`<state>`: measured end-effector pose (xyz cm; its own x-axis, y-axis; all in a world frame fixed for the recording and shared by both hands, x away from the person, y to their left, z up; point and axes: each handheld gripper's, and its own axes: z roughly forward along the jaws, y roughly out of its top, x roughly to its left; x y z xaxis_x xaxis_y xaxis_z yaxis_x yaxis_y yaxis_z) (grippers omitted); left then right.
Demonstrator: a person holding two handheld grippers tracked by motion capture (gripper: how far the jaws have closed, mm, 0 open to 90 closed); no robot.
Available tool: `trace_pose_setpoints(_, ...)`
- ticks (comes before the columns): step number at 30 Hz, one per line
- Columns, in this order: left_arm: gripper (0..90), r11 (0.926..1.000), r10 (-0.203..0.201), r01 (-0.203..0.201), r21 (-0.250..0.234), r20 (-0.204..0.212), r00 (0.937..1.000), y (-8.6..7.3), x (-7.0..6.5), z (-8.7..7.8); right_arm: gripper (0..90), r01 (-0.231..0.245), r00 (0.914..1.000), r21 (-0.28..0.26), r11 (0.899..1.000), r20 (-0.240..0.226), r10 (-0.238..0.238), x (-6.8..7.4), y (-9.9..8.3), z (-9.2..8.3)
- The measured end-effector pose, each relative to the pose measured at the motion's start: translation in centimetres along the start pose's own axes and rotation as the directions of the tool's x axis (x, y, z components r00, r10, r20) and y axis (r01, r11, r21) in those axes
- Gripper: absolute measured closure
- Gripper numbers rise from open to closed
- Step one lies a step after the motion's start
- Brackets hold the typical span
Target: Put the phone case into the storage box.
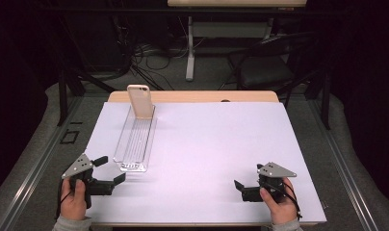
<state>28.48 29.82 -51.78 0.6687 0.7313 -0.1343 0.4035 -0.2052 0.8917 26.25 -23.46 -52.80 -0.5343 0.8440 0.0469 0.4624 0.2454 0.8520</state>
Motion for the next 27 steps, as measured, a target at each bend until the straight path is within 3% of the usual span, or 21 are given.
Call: trace_pose_setpoints(27,0.7,0.9998,-0.022,0.022,0.001,-0.007,0.9997,-0.48,0.65,0.11,0.0,-0.001,1.0000,0.010,1.000,-0.002,0.001,-0.37,-0.55,0.40)
